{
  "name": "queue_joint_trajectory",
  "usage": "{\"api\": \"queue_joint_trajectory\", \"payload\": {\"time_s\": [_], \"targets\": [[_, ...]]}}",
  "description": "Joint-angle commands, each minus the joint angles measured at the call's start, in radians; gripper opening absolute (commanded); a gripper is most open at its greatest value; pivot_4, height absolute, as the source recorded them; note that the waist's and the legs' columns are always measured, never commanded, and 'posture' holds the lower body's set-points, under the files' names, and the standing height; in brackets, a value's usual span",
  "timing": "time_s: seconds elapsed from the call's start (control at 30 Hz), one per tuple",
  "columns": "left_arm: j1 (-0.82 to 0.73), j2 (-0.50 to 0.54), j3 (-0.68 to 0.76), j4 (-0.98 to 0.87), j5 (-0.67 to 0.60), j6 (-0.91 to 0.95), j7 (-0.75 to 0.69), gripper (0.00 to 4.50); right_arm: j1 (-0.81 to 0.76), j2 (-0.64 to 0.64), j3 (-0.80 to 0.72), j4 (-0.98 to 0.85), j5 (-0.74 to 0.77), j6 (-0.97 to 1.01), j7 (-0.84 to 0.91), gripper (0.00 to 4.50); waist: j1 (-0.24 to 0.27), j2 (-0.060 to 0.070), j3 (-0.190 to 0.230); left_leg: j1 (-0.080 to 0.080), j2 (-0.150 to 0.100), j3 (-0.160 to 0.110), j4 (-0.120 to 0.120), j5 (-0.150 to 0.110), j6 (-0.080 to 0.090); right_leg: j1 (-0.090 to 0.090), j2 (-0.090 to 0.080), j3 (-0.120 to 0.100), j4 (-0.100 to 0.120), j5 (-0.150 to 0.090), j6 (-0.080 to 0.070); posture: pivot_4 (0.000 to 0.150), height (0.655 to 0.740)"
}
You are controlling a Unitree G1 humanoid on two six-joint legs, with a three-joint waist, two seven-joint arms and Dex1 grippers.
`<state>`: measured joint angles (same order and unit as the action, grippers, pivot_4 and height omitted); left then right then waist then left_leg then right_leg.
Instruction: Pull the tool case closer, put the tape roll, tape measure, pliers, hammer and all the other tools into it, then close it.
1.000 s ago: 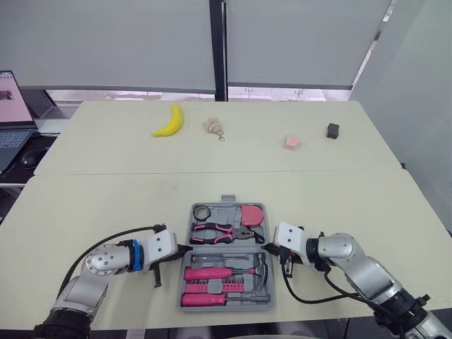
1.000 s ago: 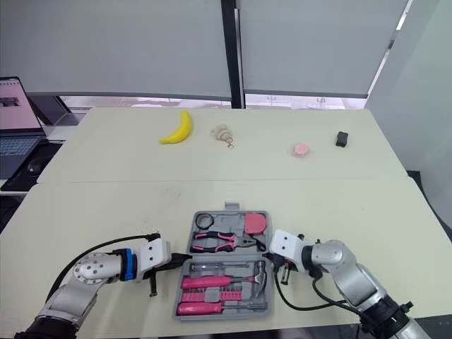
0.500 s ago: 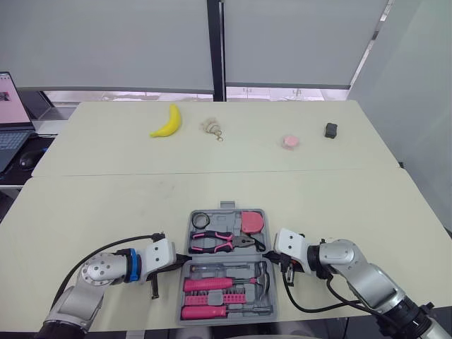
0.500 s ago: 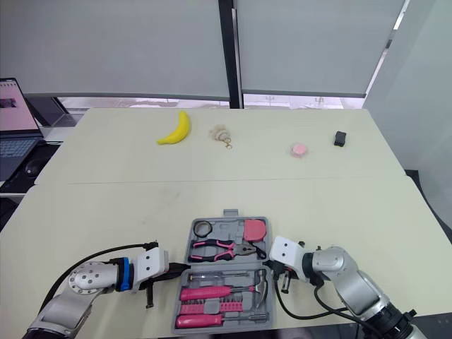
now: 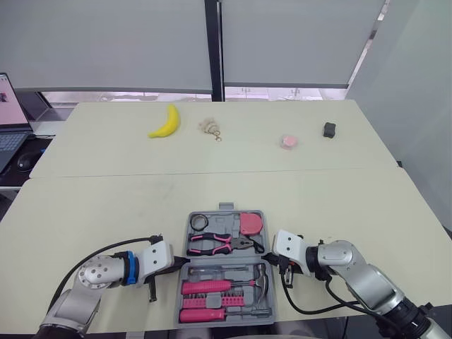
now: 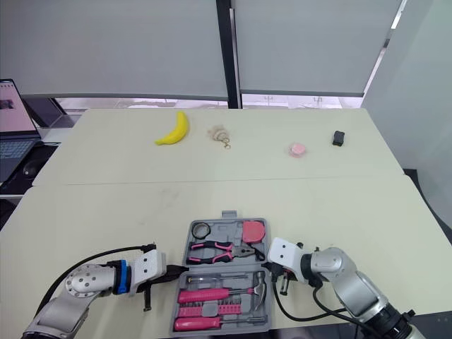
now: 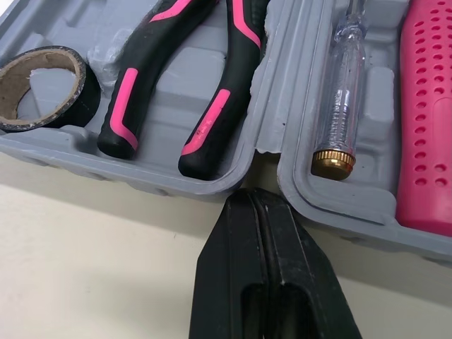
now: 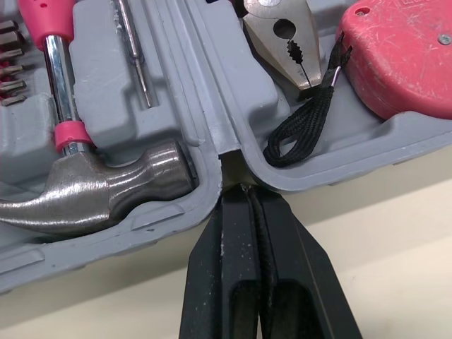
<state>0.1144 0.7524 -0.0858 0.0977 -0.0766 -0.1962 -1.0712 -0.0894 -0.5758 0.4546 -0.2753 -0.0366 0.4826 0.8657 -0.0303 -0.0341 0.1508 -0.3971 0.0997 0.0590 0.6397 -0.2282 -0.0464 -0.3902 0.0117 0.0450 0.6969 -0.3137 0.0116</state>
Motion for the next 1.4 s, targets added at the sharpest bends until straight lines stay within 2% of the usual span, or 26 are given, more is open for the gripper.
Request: {"api": "queue_joint_trajectory", "payload": {"time_s": [0.03,0.2,0.37,0.53,0.6,0.8,1.07,1.2,1.4], "targets": [[0.025,0.034,0.042,-0.01,-0.024,0.018,0.003,0.0,0.031,-0.033,-0.068,-0.104,0.028,0.021,-0.011,0.05,0.0,0.0,0.0,0.0,0.0,0.0,0.0,0.0,0.0,0.0,0.0,0.0,0.0,0.0,0.0,0.15,0.74],[-0.004,0.068,0.122,0.032,-0.059,0.047,0.03,0.0,0.113,-0.079,-0.182,-0.195,0.055,0.049,-0.049,0.05,0.001,0.0,0.0,0.0,0.0,-0.002,-0.001,0.0,0.0,0.0,0.0,0.0,0.0,-0.002,0.002,0.15,0.74],[-0.032,0.087,0.145,0.037,-0.091,0.035,-0.01,0.0,0.164,-0.097,-0.244,-0.225,0.068,0.034,-0.072,0.05,0.002,0.0,0.001,0.0,0.0,-0.001,-0.001,0.0,0.0,0.0,-0.001,0.0,0.0,-0.003,0.003,0.15,0.74],[0.052,0.158,0.111,-0.222,-0.239,0.064,-0.218,0.0,0.272,-0.111,-0.32,-0.282,0.083,-0.015,-0.099,0.05,0.001,-0.001,0.001,-0.002,0.0,-0.001,-0.001,-0.001,-0.002,-0.001,-0.002,0.001,-0.001,-0.004,0.002,0.15,0.74],[0.087,0.175,0.071,-0.319,-0.261,0.072,-0.266,0.0,0.303,-0.109,-0.324,-0.294,0.088,-0.023,-0.103,0.05,0.001,-0.001,0.001,-0.001,0.0,-0.001,-0.003,-0.001,-0.002,0.0,-0.002,0.001,-0.002,-0.005,0.002,0.15,0.74],[0.032,0.126,-0.105,-0.382,-0.154,0.075,-0.264,0.0,0.298,-0.08,-0.302,-0.309,0.09,0.03,-0.139,0.05,0.001,0.001,0.002,0.001,-0.001,-0.002,-0.004,-0.001,-0.002,0.001,-0.001,0.002,-0.002,-0.006,0.003,0.15,0.74],[-0.092,0.054,-0.251,-0.251,0.021,0.011,-0.219,0.0,0.278,-0.081,-0.295,-0.322,0.109,0.069,-0.15,0.05,0.001,0.001,0.002,0.001,-0.002,-0.002,-0.004,-0.001,-0.002,0.001,0.0,0.002,-0.002,-0.006,0.003,0.15,0.74],[-0.106,0.033,-0.277,-0.241,0.02,0.005,-0.214,0.0,0.28,-0.086,-0.311,-0.32,0.119,0.074,-0.152,0.05,0.001,0.001,0.002,0.0,-0.001,-0.002,-0.004,-0.001,-0.002,0.0,0.0,0.002,-0.002,-0.006,0.003,0.15,0.74],[-0.097,0.014,-0.226,-0.25,-0.054,0.017,-0.181,0.0,0.294,-0.097,-0.317,-0.331,0.128,0.079,-0.152,0.05,0.001,0.001,0.002,0.0,-0.001,-0.002,-0.004,-0.001,-0.002,0.001,0.0,0.002,-0.002,-0.006,0.003,0.15,0.74]]}}
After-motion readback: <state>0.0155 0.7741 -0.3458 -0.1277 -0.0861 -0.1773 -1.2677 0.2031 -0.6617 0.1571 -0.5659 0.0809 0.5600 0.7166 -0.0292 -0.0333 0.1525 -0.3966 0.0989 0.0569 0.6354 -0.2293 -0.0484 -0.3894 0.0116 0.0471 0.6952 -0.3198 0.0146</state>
